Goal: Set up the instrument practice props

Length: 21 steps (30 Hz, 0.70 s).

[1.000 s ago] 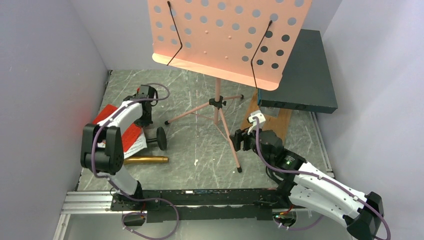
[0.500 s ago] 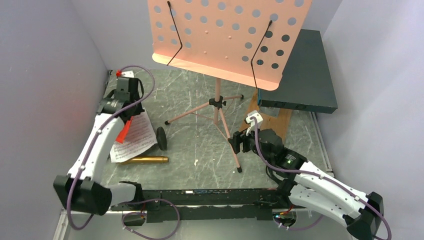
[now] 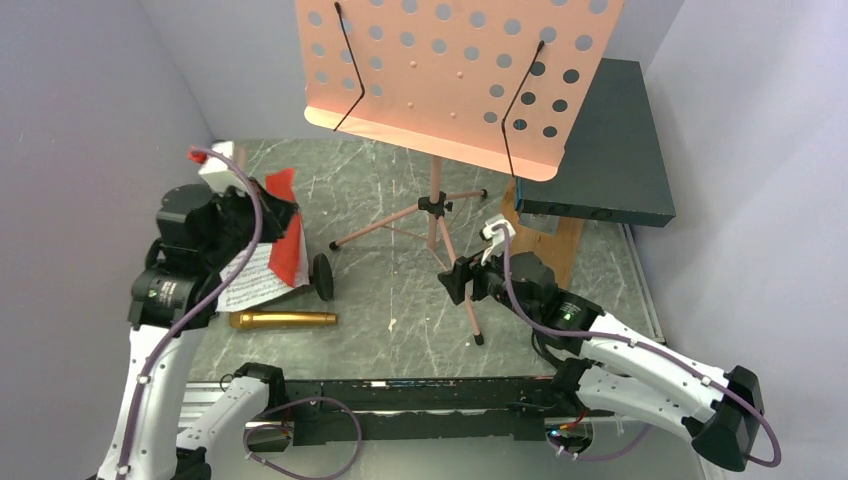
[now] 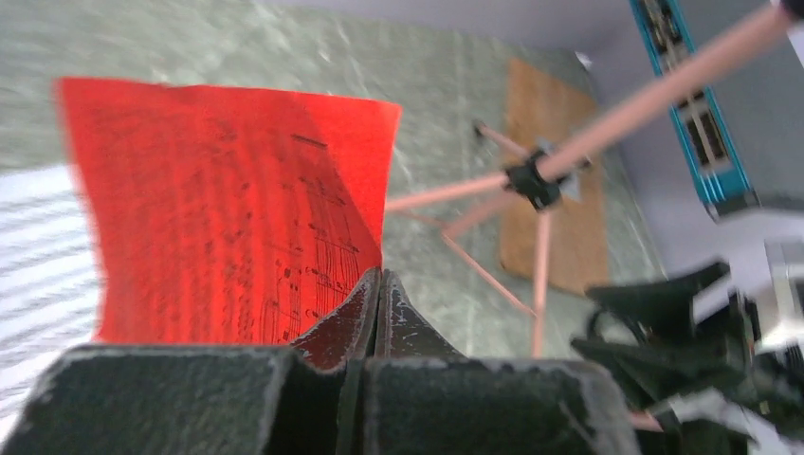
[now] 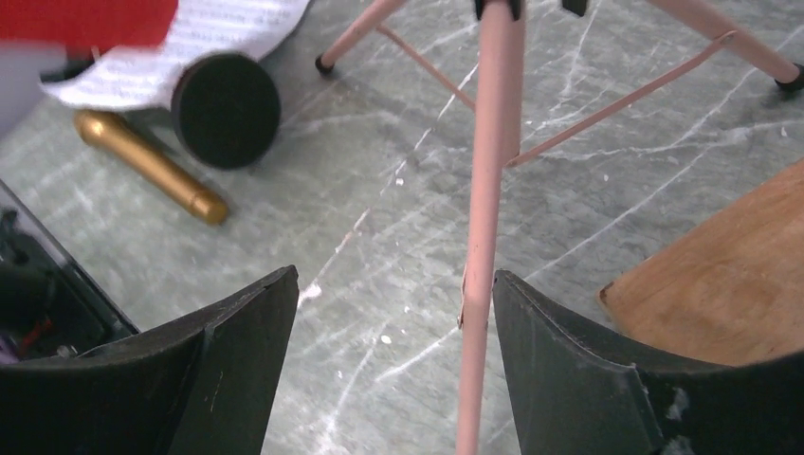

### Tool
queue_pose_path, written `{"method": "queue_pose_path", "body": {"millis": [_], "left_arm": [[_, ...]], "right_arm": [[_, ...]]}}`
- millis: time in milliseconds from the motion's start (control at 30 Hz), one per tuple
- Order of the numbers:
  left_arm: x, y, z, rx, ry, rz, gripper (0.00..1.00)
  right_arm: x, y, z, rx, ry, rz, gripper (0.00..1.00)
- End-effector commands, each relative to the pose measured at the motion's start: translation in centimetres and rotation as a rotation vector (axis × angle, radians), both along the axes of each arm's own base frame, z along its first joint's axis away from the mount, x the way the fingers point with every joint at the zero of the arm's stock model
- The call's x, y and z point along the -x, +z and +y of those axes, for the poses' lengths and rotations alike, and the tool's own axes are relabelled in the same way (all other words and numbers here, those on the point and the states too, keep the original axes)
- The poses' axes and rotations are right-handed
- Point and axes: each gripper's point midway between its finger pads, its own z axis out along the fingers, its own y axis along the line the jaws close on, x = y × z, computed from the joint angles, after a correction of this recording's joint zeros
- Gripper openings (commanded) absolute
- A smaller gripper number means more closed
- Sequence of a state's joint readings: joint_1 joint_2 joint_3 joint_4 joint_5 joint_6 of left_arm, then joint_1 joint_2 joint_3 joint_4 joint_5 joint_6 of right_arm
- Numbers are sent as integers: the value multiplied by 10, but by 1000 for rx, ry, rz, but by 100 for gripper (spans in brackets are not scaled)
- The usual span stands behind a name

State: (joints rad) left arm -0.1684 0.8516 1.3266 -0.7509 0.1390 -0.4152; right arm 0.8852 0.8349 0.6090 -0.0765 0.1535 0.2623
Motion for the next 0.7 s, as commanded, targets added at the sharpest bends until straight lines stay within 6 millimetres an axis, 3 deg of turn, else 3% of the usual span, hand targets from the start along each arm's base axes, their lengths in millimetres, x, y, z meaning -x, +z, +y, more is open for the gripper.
{"method": "queue_pose_path", "body": {"millis": [0, 100, 200, 300, 400, 567, 667], "left_arm": [[9, -47, -60, 105, -272, 101, 0], [26, -82, -92, 47, -325, 171, 0], [55, -117, -137, -73, -424, 223, 0], [64, -150, -165, -202, -420, 285, 0], [65, -178, -176, -252, -422, 322, 0], [87, -221, -190, -230, -488, 382, 0], [93, -236, -190, -225, -492, 393, 0]], "right_arm": [[-10, 42, -2, -248, -137, 6, 78], [-11, 44, -4, -294, -174, 47, 78], [-8, 34, -4, -260, -174, 80, 77], [-8, 29, -3, -227, -162, 85, 77], [-6, 26, -3, -199, -155, 101, 77], [0, 20, -12, -223, -185, 138, 77], [1, 15, -13, -215, -185, 138, 77]]}}
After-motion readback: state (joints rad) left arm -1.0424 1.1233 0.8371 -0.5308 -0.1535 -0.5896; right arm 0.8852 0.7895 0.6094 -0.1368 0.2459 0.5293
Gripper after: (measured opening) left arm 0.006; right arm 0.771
